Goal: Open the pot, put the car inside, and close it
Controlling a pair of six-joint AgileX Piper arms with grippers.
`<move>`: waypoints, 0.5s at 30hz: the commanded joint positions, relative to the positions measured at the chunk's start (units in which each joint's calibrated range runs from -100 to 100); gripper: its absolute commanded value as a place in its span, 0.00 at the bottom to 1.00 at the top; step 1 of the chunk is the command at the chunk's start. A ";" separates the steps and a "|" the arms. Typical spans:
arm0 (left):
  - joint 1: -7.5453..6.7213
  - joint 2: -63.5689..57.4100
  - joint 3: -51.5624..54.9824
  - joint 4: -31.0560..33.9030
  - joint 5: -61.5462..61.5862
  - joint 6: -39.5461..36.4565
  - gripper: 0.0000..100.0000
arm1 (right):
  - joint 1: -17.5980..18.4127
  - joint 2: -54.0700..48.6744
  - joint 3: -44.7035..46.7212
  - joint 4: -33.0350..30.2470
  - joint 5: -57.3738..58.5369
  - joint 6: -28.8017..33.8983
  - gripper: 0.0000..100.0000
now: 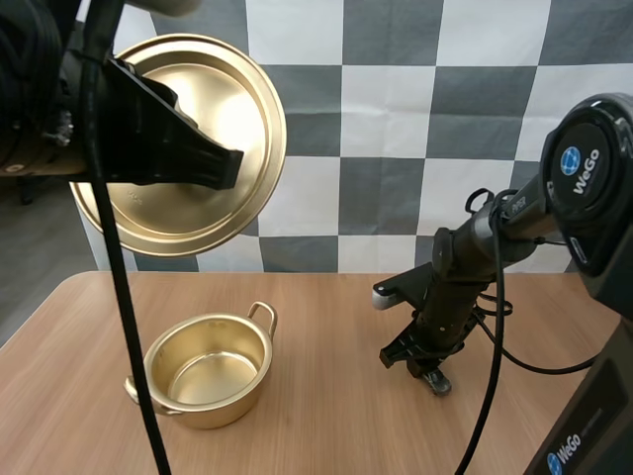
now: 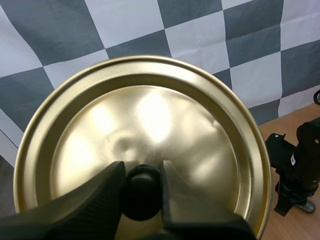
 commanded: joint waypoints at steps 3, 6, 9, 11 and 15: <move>0.01 -1.05 0.04 0.17 0.00 0.04 0.00 | -0.02 -6.88 -5.55 1.37 7.39 -0.44 0.00; 0.01 -3.08 0.04 0.17 0.00 0.04 0.00 | -0.02 -12.23 -9.68 4.70 14.02 -2.68 0.00; 0.01 -5.47 0.04 0.29 0.00 0.04 0.00 | -0.02 -17.54 -13.43 11.34 22.52 -7.19 0.00; 0.01 -7.14 0.04 0.95 0.00 0.04 0.00 | -0.02 -20.57 -15.18 15.76 27.95 -10.77 0.00; 0.01 -11.06 0.04 4.06 0.00 -0.17 0.00 | -0.02 -25.93 -17.32 23.92 37.87 -15.25 0.00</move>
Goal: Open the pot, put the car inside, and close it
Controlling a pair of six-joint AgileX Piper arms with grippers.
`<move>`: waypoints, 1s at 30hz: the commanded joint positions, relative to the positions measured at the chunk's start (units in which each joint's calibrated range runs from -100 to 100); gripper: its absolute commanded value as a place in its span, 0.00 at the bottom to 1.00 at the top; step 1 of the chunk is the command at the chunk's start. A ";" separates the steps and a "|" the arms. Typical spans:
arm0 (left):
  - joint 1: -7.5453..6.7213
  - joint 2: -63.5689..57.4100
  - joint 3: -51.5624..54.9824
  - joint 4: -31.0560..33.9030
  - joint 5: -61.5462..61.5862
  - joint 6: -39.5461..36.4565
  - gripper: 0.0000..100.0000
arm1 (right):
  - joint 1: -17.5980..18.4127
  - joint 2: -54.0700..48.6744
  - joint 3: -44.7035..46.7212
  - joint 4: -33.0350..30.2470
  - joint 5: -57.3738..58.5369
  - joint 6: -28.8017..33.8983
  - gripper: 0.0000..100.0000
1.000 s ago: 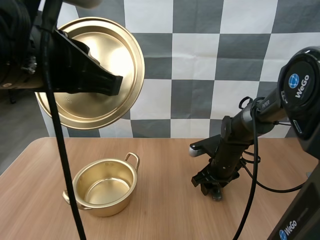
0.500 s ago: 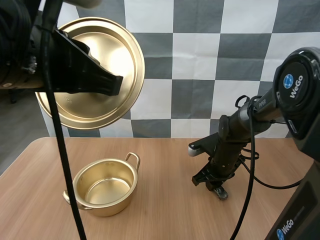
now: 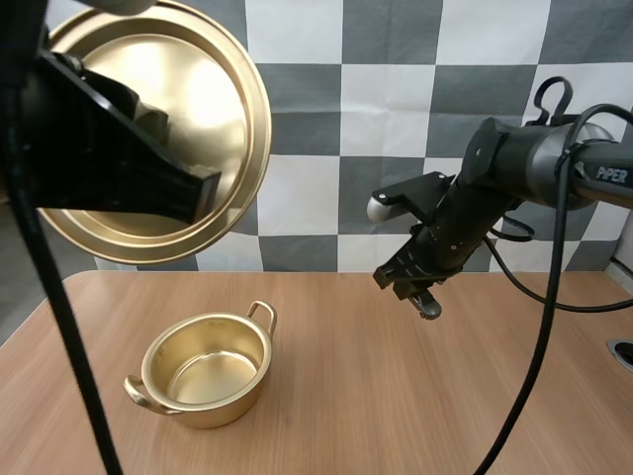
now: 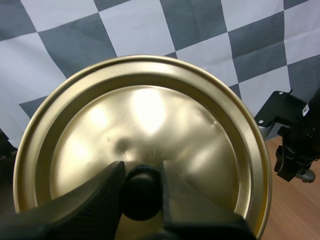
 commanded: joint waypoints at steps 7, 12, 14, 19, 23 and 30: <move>0.01 -7.93 0.04 5.29 0.00 -1.39 0.00 | 0.43 -5.16 -0.66 19.02 14.56 -10.85 0.00; 0.01 -11.44 0.04 5.63 0.00 -1.39 0.00 | 3.21 -5.16 -1.80 22.51 14.56 -11.57 0.00; 0.01 -12.30 0.04 6.51 0.00 -1.39 0.00 | 4.99 -5.01 -3.45 22.80 14.56 -11.57 0.00; 0.01 -12.94 0.04 11.21 0.00 -2.57 0.00 | 10.82 -4.66 -6.52 23.46 14.56 -11.01 0.00; 0.01 -12.94 0.04 12.84 0.00 -2.58 0.00 | 14.80 -1.42 -6.84 23.17 14.56 -9.67 0.00; 0.09 -12.94 0.04 12.97 0.00 -2.58 0.00 | 16.39 7.03 -6.84 23.06 14.56 -10.56 0.00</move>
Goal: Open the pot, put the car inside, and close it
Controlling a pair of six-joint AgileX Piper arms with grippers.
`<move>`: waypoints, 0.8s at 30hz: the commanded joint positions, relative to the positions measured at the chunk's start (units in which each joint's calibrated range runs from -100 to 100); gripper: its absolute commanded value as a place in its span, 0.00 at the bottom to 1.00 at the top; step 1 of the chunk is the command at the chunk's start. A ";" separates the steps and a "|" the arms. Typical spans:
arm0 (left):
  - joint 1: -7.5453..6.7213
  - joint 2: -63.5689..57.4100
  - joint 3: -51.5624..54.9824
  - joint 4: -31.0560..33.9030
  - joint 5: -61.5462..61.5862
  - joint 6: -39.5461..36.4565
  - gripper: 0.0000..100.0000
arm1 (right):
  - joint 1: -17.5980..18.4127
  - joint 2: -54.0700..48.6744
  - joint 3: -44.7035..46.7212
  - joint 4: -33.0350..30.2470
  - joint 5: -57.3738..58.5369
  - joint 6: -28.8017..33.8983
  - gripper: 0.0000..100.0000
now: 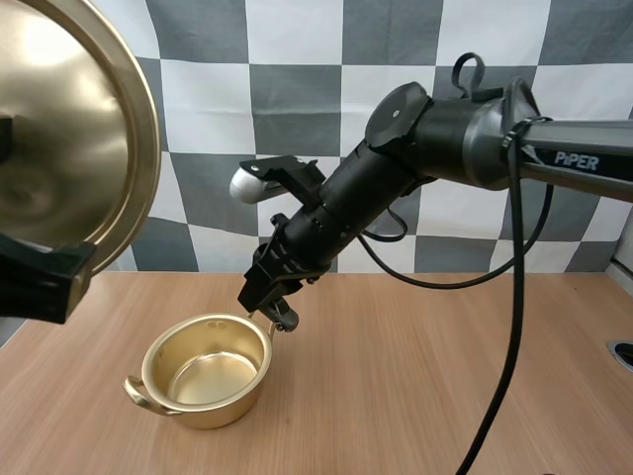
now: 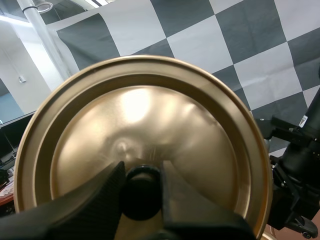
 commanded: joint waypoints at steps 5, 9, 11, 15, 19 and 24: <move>0.03 -0.05 0.04 0.04 0.08 0.01 0.00 | 0.01 6.82 0.01 0.98 0.00 -2.81 0.00; 0.03 -0.05 0.04 0.04 0.08 0.01 0.00 | 0.01 11.28 0.01 3.18 0.00 -4.84 0.00; 0.03 -0.05 0.04 0.04 0.08 0.01 0.00 | 0.01 13.46 0.01 4.23 0.00 -6.01 0.00; 0.03 -0.05 0.04 0.04 0.08 0.01 0.00 | 0.11 16.90 -0.38 5.47 0.00 -7.01 0.00; 0.03 -0.05 0.04 0.04 0.08 0.01 0.00 | 1.08 20.01 -4.53 4.89 0.00 -7.23 0.00; 0.03 -0.05 0.04 0.15 0.08 0.01 0.00 | 2.95 23.07 -11.54 5.00 0.00 -6.25 0.00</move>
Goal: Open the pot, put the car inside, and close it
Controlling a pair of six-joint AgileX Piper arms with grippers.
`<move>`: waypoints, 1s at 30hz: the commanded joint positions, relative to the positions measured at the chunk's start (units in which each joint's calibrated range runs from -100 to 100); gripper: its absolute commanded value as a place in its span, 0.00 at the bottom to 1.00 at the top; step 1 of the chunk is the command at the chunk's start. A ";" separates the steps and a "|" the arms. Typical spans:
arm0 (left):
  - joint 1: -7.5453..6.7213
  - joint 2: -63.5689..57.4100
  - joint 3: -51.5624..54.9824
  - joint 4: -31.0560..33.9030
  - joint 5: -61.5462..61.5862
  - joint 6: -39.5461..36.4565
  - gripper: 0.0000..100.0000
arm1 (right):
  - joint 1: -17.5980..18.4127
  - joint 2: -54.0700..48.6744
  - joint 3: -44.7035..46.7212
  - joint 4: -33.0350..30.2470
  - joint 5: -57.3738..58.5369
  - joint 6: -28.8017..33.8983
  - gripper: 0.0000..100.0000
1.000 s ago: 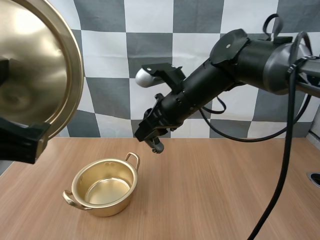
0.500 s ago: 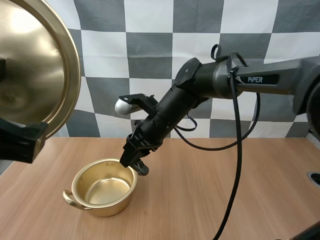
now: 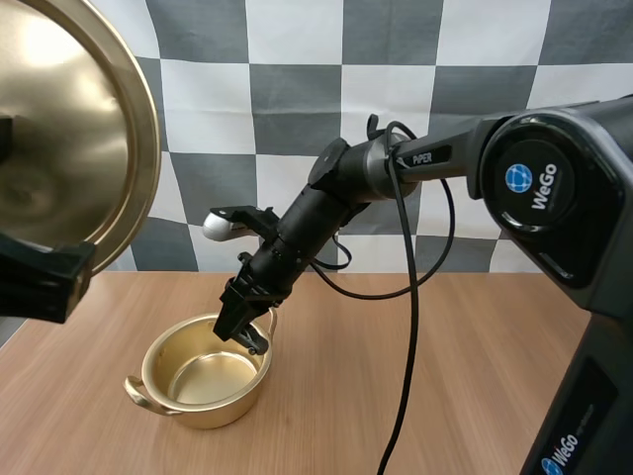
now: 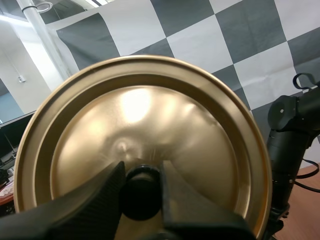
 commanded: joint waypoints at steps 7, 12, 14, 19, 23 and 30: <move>0.03 -0.05 0.04 0.26 0.08 0.01 0.00 | 2.06 6.14 -7.26 -0.04 0.09 0.97 0.00; 0.03 -0.05 0.04 0.38 0.08 0.01 0.00 | 2.48 10.52 -8.64 0.07 0.09 1.07 0.00; 0.03 -0.05 0.04 0.38 0.08 0.01 0.00 | 2.63 12.07 -9.02 0.07 0.09 1.07 0.00; 0.03 -0.05 0.04 0.38 0.08 0.01 0.00 | 3.50 14.46 -9.02 0.07 0.09 1.07 0.00; 0.03 -0.05 0.04 0.38 0.08 0.01 0.00 | 4.86 15.87 -9.02 -0.04 0.09 1.07 0.00; 0.03 -0.05 0.04 0.38 0.08 0.01 0.00 | 6.87 16.71 -9.02 -3.85 -3.50 1.20 0.00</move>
